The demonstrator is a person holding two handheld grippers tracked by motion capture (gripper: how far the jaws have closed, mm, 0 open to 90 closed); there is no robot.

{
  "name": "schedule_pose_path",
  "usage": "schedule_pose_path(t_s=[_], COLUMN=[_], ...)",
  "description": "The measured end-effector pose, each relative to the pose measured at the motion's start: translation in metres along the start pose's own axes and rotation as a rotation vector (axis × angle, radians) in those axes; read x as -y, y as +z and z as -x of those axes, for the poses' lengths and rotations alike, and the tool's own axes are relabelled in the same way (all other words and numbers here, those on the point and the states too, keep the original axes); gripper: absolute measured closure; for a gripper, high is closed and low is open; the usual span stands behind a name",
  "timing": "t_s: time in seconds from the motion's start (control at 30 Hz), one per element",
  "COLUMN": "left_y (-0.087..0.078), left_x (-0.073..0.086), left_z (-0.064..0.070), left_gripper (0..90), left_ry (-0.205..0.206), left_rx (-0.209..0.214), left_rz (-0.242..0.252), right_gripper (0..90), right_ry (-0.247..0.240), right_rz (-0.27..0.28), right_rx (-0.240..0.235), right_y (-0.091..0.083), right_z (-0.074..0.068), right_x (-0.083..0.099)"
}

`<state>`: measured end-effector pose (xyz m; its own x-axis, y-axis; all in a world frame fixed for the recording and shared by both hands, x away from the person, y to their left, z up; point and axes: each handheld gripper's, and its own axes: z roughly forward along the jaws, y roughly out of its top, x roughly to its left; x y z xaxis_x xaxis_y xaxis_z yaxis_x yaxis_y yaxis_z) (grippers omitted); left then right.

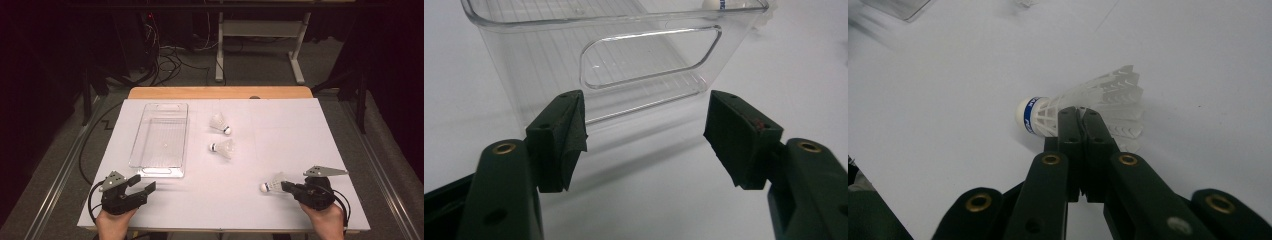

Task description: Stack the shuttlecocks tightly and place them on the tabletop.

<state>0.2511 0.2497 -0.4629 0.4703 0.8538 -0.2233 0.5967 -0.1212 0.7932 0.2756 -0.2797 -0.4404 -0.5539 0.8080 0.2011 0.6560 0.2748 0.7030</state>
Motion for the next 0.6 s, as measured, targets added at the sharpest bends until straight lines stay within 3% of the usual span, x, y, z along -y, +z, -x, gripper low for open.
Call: schedule_pose_path(t_s=[0.43,0.6], left_y=[0.0001,-0.0001], left_x=[-0.0001,-0.0001], left_z=[-0.0008,-0.0011], left_gripper=[34.0,34.3], left_ry=[-0.005,-0.007], left_rx=[0.003,0.005], left_rz=[0.001,0.003], right_gripper=[90.0,90.0], right_ry=[-0.009,-0.044], right_rz=[0.004,0.022], right_rx=[-0.024,-0.026], right_y=[-0.0013,-0.0027], right_z=[-0.0011,-0.0071], right_x=[-0.0023,-0.0049])
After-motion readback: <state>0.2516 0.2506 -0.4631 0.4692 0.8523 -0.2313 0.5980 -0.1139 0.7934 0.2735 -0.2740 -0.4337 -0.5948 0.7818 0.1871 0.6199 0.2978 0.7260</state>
